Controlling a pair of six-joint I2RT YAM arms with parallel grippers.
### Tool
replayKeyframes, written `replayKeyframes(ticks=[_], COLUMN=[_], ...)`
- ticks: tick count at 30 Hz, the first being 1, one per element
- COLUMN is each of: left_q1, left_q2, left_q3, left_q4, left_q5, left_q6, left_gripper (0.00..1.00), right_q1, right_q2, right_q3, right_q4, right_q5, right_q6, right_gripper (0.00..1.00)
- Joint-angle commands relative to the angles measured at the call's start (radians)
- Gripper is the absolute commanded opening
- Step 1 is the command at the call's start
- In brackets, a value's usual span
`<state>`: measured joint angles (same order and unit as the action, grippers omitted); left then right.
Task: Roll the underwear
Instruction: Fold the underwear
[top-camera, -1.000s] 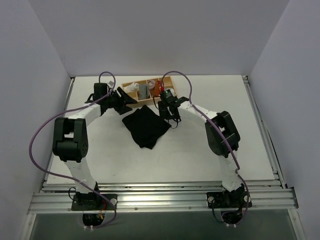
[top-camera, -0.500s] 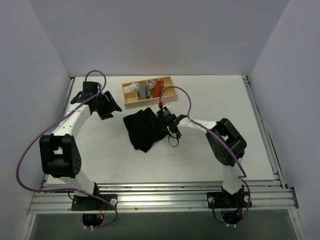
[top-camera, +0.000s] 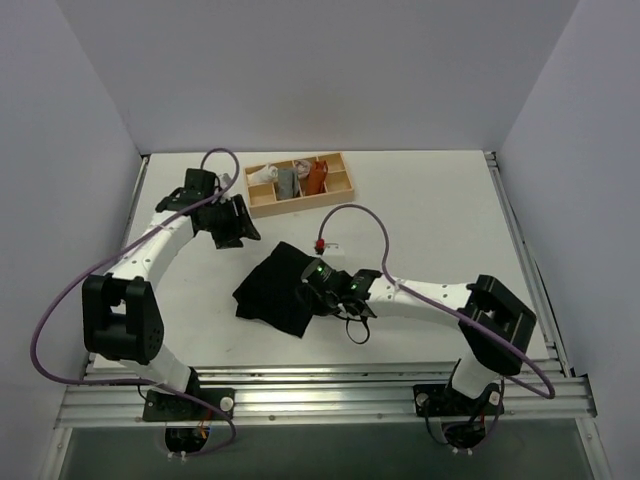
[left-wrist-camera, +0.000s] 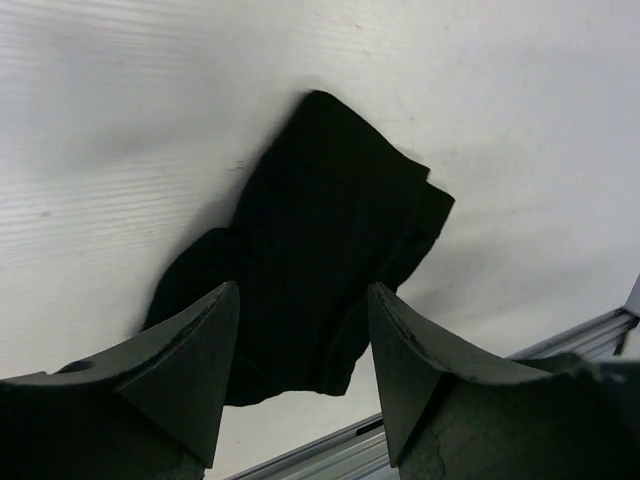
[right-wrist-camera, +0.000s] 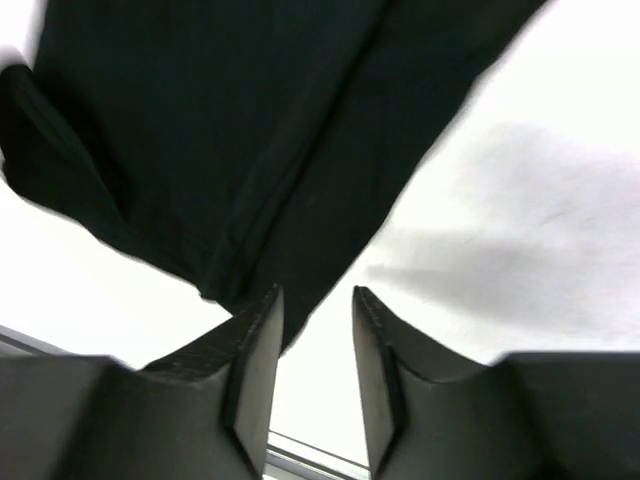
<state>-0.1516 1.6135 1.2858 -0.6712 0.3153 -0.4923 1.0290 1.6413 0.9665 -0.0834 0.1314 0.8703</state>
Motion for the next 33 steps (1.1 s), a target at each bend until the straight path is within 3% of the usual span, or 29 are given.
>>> replayKeyframes(ticks=[1,5,13,27,33], left_q1=[-0.112,-0.209,-0.308,-0.404,-0.43], left_q2=[-0.035,0.002,0.155,0.325,0.361], left_q3=[-0.016,0.0,0.043,0.106,0.103], left_q4=[0.085,0.15,0.2,0.219,0.216], left_q5=[0.05,0.038,-0.005,-0.122,-0.16], left_q6=[0.043,0.031,0.0,-0.034,-0.042], left_gripper=[0.62,0.62,0.59,0.57,0.47], right_q1=[-0.07,-0.159,-0.282,-0.362,-0.372], right_q2=[-0.09,-0.12,-0.063,0.077,0.117], right_q3=[-0.018,-0.067,-0.1,-0.074,-0.061], right_q4=[-0.05,-0.003,0.155,0.275,0.301], right_q5=[0.056,0.039,-0.016,-0.065,-0.078], right_q6=[0.087,0.147,0.134,0.131,0.125], right_gripper=[0.32,0.36,0.28,0.25,0.24])
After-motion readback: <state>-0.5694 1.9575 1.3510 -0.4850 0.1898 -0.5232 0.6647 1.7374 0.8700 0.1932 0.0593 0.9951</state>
